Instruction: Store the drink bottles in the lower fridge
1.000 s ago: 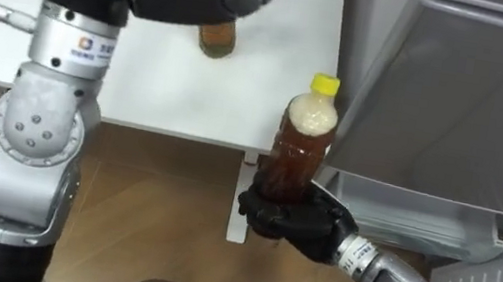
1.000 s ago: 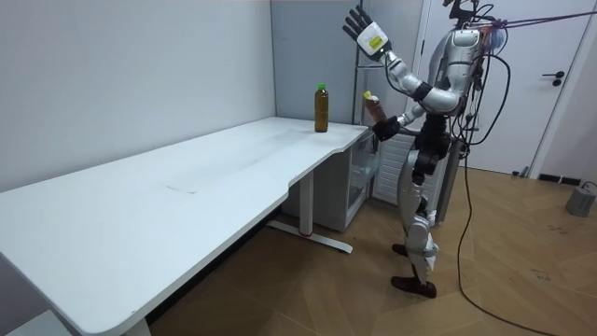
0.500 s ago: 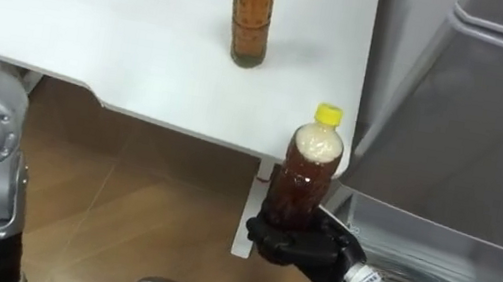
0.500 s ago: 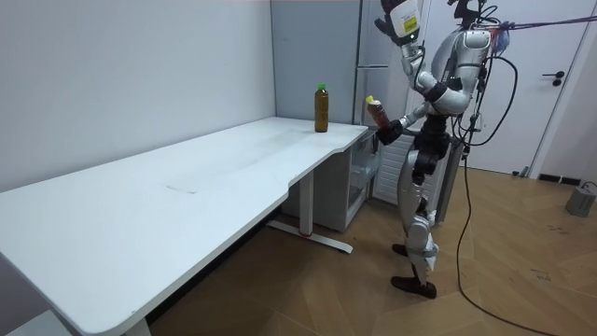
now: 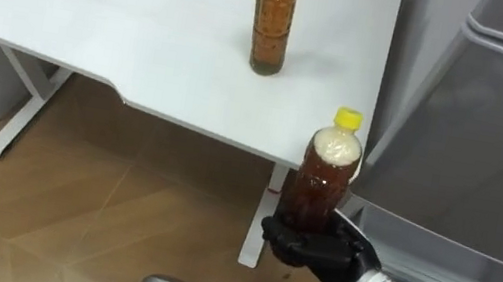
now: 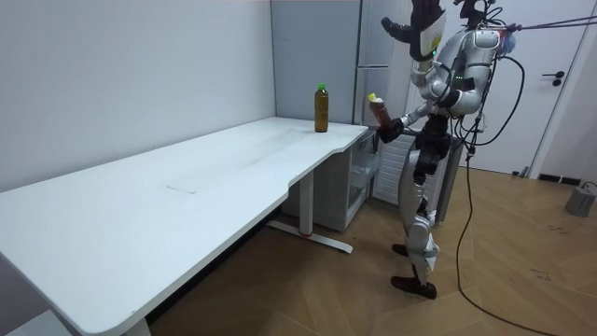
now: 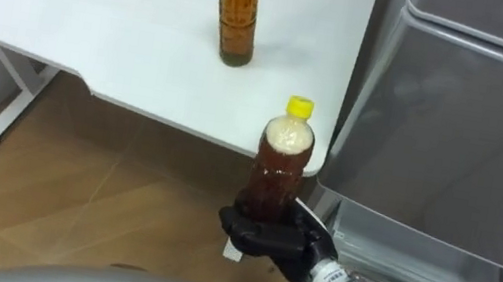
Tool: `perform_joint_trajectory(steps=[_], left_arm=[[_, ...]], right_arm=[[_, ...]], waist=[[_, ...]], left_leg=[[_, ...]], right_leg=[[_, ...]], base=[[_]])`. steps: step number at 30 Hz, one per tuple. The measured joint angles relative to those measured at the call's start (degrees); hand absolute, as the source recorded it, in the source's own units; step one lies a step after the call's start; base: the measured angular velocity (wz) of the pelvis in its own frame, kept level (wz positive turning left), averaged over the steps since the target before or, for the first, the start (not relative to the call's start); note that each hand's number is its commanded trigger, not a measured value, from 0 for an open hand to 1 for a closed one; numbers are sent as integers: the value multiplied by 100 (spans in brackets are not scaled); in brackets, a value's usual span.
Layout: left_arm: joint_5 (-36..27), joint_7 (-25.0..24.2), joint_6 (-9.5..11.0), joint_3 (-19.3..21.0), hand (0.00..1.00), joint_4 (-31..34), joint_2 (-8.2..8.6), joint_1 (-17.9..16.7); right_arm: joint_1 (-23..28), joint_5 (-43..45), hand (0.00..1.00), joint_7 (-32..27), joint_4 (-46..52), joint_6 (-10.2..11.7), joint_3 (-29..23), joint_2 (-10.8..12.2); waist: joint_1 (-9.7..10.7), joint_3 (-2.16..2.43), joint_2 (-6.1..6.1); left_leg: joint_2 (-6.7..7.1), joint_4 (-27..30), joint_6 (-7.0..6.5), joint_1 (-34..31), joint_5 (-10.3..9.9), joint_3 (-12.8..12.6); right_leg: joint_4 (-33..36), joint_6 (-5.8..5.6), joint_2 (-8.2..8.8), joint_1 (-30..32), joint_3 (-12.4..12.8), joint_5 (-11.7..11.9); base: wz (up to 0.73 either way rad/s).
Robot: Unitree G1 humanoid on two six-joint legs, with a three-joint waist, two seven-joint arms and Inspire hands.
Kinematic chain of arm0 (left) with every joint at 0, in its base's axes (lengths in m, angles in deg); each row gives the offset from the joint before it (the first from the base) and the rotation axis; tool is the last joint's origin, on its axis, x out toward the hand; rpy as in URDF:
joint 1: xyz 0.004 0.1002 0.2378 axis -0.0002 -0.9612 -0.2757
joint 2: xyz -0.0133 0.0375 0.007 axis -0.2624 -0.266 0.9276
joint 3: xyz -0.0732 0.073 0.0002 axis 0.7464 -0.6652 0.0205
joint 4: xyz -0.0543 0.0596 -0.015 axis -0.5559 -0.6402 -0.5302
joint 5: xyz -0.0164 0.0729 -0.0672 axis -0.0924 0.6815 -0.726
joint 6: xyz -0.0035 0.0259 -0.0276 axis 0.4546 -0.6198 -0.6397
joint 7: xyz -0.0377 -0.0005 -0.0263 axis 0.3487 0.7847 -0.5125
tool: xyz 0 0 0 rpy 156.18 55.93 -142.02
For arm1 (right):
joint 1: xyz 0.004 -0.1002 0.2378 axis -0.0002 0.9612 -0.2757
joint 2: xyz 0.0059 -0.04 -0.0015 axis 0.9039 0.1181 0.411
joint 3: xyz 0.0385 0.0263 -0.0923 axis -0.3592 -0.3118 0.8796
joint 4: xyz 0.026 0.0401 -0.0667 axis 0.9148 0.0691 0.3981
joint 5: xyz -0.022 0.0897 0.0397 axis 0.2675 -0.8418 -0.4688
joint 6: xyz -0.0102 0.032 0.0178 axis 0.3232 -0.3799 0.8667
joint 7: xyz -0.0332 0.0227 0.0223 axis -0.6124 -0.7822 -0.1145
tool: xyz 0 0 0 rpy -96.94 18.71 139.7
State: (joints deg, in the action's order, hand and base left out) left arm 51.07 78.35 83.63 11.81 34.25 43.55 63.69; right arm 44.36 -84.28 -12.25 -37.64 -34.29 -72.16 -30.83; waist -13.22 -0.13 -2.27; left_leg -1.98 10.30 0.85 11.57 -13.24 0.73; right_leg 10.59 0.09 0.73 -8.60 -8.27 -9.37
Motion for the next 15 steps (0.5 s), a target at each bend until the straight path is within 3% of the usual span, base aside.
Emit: perform_joint_trajectory(steps=[3,6,8,10,12,15], left_arm=[[-1342,-5,-179,-313,0,-1027,-53,-200],[-2544,-129,-381,-918,0,-2114,-84,-505],[-3203,-377,-537,-1218,0,-2887,-75,-584],[-4203,-631,-835,-1563,0,-3562,-65,-717],[-4616,-1000,-999,-1826,0,-4164,-62,-856],[-5308,-1666,-1414,-1947,0,-5206,-49,-1056]], right_arm=[[-4,-33,100,-234,3,-120,51,34],[-8,-190,100,-436,3,-281,92,63],[-59,-417,100,-577,2,-310,170,44],[-176,-694,100,-695,-24,-448,196,42],[-269,-857,100,-740,-89,-588,191,12],[-302,-1280,100,-788,-220,-771,186,-61]], waist=[[-100,26,24],[-108,53,113],[-130,46,157],[-108,36,207],[-89,26,229],[-93,20,245]], left_leg=[[3,-19,-3,-47,2,-1],[1,-67,-5,-24,2,-10],[0,-104,-5,-30,2,-24],[0,-107,-7,-92,1,-33],[0,-125,-13,-115,-3,-47],[-12,-175,-17,-94,-10,-129]], right_leg=[[23,16,-2,89,25,12],[-3,12,-8,78,31,13],[-7,8,-13,100,45,11],[-10,8,-13,169,54,11],[-9,-3,-12,193,61,3],[-9,-8,-37,222,170,-11]], base=[[-11],[-4],[-4],[0],[0],[-11]])
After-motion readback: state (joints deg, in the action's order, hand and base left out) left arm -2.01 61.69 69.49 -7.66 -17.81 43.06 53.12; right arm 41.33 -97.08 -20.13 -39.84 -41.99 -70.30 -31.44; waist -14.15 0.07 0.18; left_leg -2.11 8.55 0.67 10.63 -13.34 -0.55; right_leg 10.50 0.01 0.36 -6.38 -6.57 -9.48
